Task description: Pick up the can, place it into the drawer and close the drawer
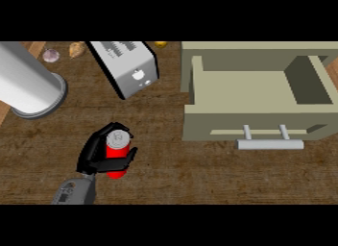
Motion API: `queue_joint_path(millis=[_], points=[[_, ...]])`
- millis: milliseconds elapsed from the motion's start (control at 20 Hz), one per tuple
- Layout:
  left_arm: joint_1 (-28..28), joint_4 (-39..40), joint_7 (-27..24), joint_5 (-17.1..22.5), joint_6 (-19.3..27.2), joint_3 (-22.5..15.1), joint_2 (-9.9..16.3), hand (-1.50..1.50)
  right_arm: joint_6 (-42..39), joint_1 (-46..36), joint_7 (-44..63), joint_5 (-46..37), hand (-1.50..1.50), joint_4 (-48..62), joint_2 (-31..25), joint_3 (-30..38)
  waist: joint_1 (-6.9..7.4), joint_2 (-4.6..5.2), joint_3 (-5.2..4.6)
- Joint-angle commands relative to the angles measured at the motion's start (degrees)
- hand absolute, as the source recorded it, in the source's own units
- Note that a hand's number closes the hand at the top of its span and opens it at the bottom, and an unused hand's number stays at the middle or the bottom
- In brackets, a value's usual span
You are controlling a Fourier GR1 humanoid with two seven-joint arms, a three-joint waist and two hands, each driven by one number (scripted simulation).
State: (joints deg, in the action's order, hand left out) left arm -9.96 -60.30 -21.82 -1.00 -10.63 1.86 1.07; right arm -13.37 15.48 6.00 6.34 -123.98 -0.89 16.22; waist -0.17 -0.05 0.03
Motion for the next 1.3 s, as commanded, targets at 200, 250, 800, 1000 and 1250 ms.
queue_joint_path(millis=[200, 250, 800, 1000, 1250], points=[[0.3, -2.7, 0.3, 4.5, 4.4, 7.6, 2.1, 1.5, 0.9, -0.7, -3.5, -1.2, -1.5, 3.4, 0.8, -1.1, 0.22, 0.11, -0.02], [-1.7, -1.0, 0.7, 5.8, 4.9, 10.4, 3.9, 1.5, 2.6, 3.6, -2.6, -1.5, -1.5, -1.3, 0.9, -4.6, -0.27, 0.07, -0.05], [-7.7, -14.2, 14.1, 3.5, 13.4, 4.3, 0.1, 1.5, 0.2, 6.8, -0.1, 0.6, -1.5, -6.0, 0.9, -2.5, -0.2, -0.06, -0.01], [-13.6, -16.1, 18.8, 0.5, 15.8, 1.4, -0.3, 1.5, 0.0, 6.2, 0.8, 1.6, -1.5, -7.7, 0.8, -2.2, -0.51, -0.06, -0.01], [-14.5, -24.3, 27.3, 0.7, 17.9, -2.9, -1.0, 1.5, -0.2, 1.0, -4.7, 0.9, -1.5, 3.3, -0.9, 1.6, 0.02, -0.03, 0.01]])
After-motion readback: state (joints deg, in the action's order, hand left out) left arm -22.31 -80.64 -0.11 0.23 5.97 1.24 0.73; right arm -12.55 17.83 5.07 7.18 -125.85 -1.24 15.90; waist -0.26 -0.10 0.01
